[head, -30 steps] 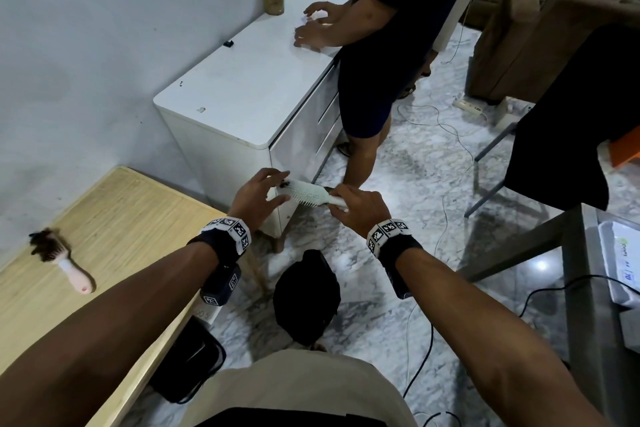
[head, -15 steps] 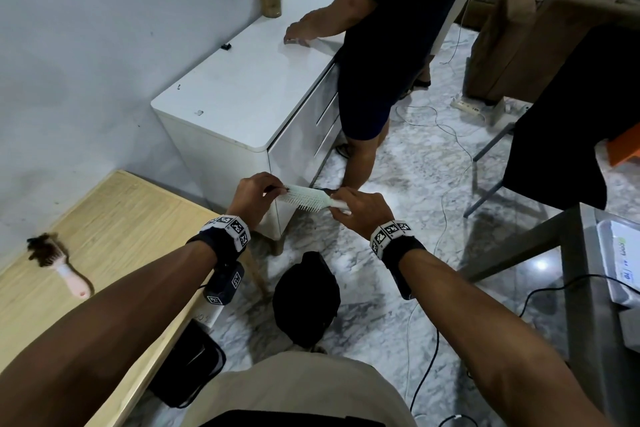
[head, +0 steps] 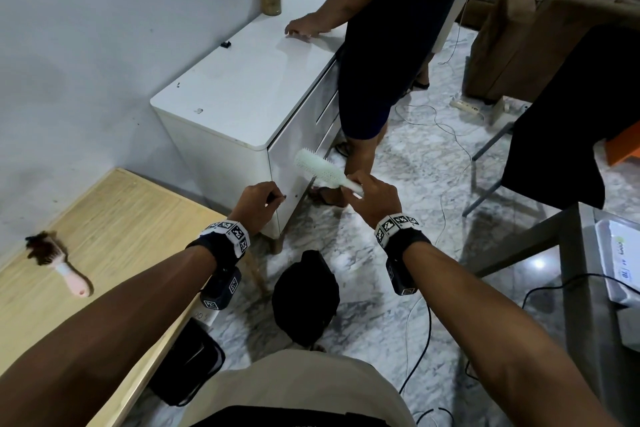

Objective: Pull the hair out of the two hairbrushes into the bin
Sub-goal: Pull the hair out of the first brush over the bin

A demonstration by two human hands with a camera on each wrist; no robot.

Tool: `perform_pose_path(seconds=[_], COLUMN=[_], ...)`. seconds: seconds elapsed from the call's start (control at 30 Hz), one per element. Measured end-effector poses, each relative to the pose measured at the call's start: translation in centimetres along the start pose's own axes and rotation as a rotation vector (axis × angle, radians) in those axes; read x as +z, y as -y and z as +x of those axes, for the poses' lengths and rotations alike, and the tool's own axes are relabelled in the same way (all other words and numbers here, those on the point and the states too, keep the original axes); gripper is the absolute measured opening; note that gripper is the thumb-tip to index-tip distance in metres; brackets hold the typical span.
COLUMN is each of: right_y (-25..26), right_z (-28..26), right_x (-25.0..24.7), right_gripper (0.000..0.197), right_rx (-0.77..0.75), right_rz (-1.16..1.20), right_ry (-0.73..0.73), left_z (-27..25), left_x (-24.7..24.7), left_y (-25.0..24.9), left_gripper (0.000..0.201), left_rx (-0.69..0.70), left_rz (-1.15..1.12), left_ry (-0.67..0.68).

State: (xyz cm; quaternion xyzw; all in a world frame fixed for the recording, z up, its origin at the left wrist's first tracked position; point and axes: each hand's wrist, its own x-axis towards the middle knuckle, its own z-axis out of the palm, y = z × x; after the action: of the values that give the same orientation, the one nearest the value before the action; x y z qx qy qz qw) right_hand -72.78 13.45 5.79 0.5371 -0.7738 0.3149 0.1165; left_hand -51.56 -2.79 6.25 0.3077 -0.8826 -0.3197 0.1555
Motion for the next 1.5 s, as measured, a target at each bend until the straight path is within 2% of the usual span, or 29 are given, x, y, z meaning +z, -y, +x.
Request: perform_pose_path(seconds=[0.1,0.27,0.53,0.73,1.07,1.3,1.5], right_y=[0.0,0.6,0.3,0.0,-0.2,0.1,0.6], right_z=[0.8,1.1,0.3,-0.4,-1.4,-1.8,-1.5], right_x=[-0.4,-0.5,0.0,0.4,0.4,0.3,0.5], right_gripper=[0.017,0.018,0.021,0.018,0.024,0.026,0.018], right_rx=[0.002,-0.04,-0.056,-0.011,0.006,0.023,0.028], right_rz=[0.001,0.028,0.02,0.016,0.011,0.009,0.033], right_ry=[-0.032,-0.053,-0.01,0.042,0.096,0.116,0.164], left_z=[-0.1,0.6,0.0,-1.0,-2.2,-2.3,-2.1], left_x=[0.3,0.6,1.4,2.9,4.7,4.5,3.2], left_y=[0.3,-0.5,-0.3,-0.2,-0.9,-0.5,0.2], left_gripper=[0.011,0.006,0.003,0.01,0.017,0.015,0.019], left_rx=[-0.076,-0.187,-0.173,-0.195,-0.148,-0.134,-0.167], left_rz=[-0.007,-0.119,-0.035,0.025,0.022,0.095,0.174], left_ry=[0.047,-0.09,0.143,0.23,0.37,0.343,0.26])
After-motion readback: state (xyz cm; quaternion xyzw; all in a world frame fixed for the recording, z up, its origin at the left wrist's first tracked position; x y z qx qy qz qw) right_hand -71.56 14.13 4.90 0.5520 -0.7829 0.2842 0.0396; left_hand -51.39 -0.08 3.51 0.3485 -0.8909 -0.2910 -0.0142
